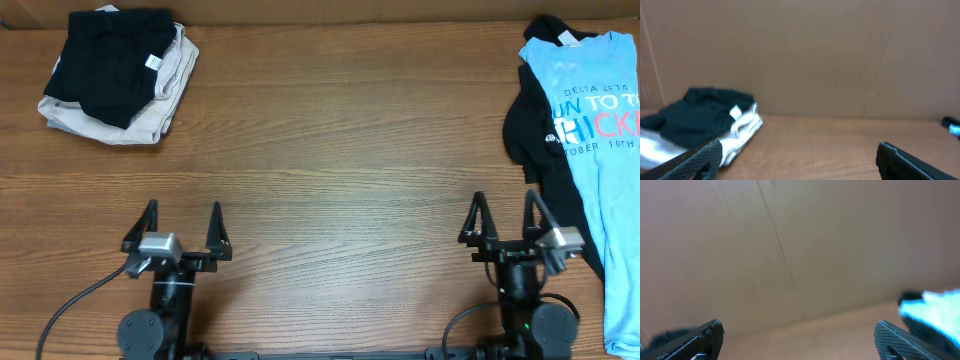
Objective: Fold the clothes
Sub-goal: 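Reach the right gripper to the light-blue T-shirt on the right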
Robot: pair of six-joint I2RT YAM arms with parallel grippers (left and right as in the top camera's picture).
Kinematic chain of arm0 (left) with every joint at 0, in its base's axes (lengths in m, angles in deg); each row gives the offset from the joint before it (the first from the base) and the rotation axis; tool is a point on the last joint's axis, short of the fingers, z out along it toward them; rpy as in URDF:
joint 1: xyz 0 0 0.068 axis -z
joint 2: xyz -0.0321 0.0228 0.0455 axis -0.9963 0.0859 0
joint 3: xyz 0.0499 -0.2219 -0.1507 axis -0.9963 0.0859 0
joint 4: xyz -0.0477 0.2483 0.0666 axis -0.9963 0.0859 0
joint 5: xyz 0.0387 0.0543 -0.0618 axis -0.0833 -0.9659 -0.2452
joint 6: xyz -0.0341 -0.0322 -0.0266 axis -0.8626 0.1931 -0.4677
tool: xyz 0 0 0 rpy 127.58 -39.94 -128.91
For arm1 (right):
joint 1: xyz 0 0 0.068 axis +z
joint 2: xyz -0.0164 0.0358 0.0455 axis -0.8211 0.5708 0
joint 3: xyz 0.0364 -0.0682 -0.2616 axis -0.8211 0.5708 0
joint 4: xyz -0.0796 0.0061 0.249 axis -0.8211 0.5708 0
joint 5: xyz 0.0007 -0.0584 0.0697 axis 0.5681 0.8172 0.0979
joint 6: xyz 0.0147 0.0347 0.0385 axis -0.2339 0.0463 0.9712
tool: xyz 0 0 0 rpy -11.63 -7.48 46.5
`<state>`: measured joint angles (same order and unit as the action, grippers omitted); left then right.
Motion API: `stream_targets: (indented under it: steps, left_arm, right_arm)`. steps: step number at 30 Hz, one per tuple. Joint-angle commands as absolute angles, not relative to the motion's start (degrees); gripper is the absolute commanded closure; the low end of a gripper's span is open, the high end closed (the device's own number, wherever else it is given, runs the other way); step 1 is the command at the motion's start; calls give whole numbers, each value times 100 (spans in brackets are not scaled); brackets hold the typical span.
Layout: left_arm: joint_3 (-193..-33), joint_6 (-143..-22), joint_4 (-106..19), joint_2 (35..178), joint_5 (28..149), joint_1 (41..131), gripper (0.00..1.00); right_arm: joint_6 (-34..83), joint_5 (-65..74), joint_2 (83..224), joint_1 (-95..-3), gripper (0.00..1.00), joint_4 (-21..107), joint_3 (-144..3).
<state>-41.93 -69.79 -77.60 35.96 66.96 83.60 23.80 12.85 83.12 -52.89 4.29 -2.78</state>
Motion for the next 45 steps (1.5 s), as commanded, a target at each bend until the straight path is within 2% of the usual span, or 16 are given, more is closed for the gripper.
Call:
stream_targets:
  steps: [1,5,11,16,23,27,36,39,45]
  left_arm:
    - [-4856,-6890,-7583,3878,6786,8393,0]
    - [-5457,-6890,-7408,4499,6856,8393,0]
    - [-6882,-6879,-6785,6011,7138,8393,0]
    - [-8648,-6732,-5430,7668,7398,8393,0]
    - [-11402,-6249,-2866,10011,7608,8393,0]
    - [-11977,-6048,-2532,10894,7562,8393,0]
    - [-11975,-6046,-2488,12464,8053,8412,0]
    - [-11979,-5922,-2613,12531,8825,8412,0]
    - [-12145,-5983,-2794,12501,8982,8447,0]
  right_arm:
    - [2312,1344,8432,-5269,0,383,-1032]
    - [2190,1337,8952,-5269,0,628,-1790]
    - [2067,1291,10244,-5267,0,1869,-3425]
    - [1879,1294,11591,-5269,0,3183,-5073]
    - [1879,1289,13899,-5269,0,5535,-7632]
    - [1886,1250,15206,-5267,0,6571,-8655]
    - [2111,1049,16801,-5479,0,6389,-8734]
    - [2415,1125,17053,-5990,0,6107,-8732]
    - [2539,1123,17474,-7136,0,5399,-8732]
